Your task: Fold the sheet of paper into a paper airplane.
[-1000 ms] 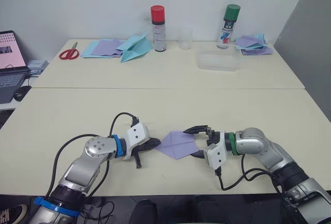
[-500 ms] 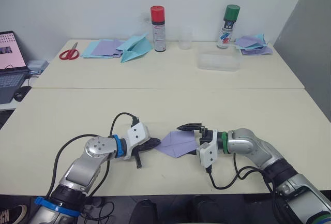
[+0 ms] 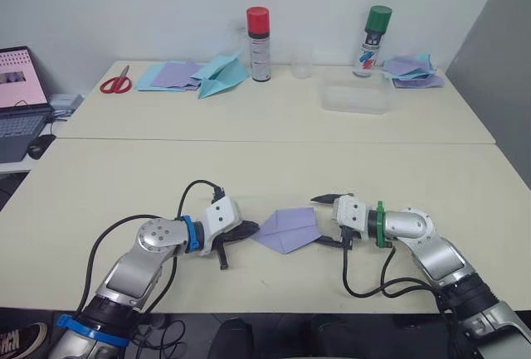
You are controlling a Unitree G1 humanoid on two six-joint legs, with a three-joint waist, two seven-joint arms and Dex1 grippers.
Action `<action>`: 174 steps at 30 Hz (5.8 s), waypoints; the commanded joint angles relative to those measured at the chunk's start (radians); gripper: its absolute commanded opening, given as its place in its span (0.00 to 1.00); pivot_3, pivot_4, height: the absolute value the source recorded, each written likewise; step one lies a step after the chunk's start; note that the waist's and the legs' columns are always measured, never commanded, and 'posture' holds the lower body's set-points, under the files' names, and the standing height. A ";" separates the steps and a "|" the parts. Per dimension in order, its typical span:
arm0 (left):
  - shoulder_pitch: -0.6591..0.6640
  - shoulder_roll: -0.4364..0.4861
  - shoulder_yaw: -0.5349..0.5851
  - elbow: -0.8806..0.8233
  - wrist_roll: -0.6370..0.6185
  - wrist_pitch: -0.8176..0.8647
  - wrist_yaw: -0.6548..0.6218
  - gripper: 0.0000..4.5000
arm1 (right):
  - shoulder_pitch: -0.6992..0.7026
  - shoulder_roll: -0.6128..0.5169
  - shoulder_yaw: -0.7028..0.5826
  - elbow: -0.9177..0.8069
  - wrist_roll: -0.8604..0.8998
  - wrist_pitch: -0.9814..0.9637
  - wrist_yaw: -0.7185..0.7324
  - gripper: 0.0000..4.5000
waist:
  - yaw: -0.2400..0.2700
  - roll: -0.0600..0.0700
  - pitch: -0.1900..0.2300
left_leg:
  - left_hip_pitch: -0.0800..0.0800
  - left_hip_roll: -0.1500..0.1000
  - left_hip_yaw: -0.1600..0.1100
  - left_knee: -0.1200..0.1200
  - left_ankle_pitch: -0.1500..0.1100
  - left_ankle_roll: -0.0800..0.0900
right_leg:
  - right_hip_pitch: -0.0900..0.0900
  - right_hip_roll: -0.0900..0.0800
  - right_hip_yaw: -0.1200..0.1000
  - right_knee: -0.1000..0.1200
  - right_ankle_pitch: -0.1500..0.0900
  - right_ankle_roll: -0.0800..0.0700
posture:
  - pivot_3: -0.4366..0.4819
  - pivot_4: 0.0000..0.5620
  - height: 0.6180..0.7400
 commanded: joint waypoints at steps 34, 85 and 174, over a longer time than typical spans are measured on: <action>0.087 0.006 -0.006 -0.007 0.035 0.042 0.023 0.00 | -0.261 0.264 -0.367 -0.138 0.540 1.430 -0.331 0.67 | -0.010 0.005 0.000 | -0.016 0.000 -0.001 0.000 0.000 0.000 | -0.013 0.000 -0.003 -0.001 0.002 0.008 | 0.48 0.27 1.00; 0.040 0.088 0.099 0.017 -0.063 0.057 -0.065 0.00 | -0.270 0.281 -0.282 -0.041 0.604 1.212 -0.256 0.44 | -0.027 0.005 0.000 | -0.030 0.001 -0.002 0.001 0.000 0.000 | -0.027 0.002 -0.004 0.001 0.002 0.008 | 0.48 0.27 1.00; 0.134 0.146 0.318 -0.266 -0.239 0.263 -0.034 0.00 | -0.223 0.267 0.207 0.076 -0.025 0.228 0.043 0.01 | -0.006 -0.007 0.009 | -0.031 0.001 -0.003 0.019 0.000 0.000 | -0.028 0.002 -0.005 0.019 0.003 0.004 | 0.48 0.27 1.00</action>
